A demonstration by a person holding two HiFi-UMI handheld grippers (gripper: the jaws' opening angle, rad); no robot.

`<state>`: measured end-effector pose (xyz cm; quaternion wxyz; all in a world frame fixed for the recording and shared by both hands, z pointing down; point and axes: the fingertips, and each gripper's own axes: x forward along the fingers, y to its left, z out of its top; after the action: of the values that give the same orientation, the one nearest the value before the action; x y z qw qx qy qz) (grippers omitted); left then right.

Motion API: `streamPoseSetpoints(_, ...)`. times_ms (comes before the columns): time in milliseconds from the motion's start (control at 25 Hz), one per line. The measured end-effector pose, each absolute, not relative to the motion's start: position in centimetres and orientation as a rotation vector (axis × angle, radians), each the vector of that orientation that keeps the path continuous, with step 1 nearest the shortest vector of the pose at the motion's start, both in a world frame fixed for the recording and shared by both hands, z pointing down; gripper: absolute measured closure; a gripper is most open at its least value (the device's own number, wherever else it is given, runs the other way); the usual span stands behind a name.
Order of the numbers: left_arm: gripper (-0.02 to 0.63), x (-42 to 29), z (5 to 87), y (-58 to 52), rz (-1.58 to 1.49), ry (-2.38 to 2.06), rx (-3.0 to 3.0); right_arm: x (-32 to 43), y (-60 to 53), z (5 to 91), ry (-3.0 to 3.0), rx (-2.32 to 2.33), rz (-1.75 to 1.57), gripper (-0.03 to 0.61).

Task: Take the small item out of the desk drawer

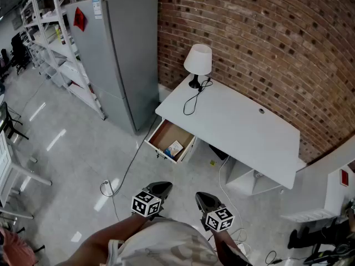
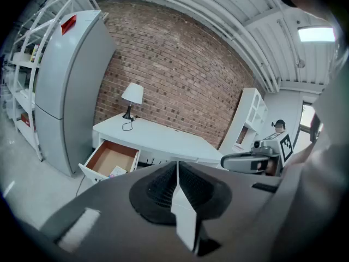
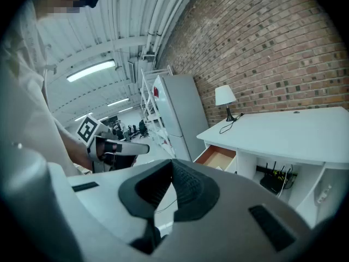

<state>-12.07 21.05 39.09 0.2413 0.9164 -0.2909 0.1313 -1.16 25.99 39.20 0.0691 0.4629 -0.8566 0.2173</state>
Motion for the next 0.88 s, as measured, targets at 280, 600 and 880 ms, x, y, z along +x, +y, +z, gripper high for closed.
streamPoseSetpoints(280, 0.598, -14.1, 39.8, 22.3, 0.365, -0.839, 2.476, -2.7, 26.5, 39.5, -2.598, 1.346, 0.646, 0.572)
streamPoseSetpoints(600, 0.598, -16.3, 40.1, 22.7, 0.371, -0.894, 2.453, -3.7, 26.5, 40.3, -2.603, 1.332, 0.670, 0.572)
streamPoseSetpoints(880, 0.598, -18.1, 40.4, 22.9, 0.379, -0.944, 2.430, -5.2, 26.3, 41.3, -2.608, 1.299, 0.690, 0.572)
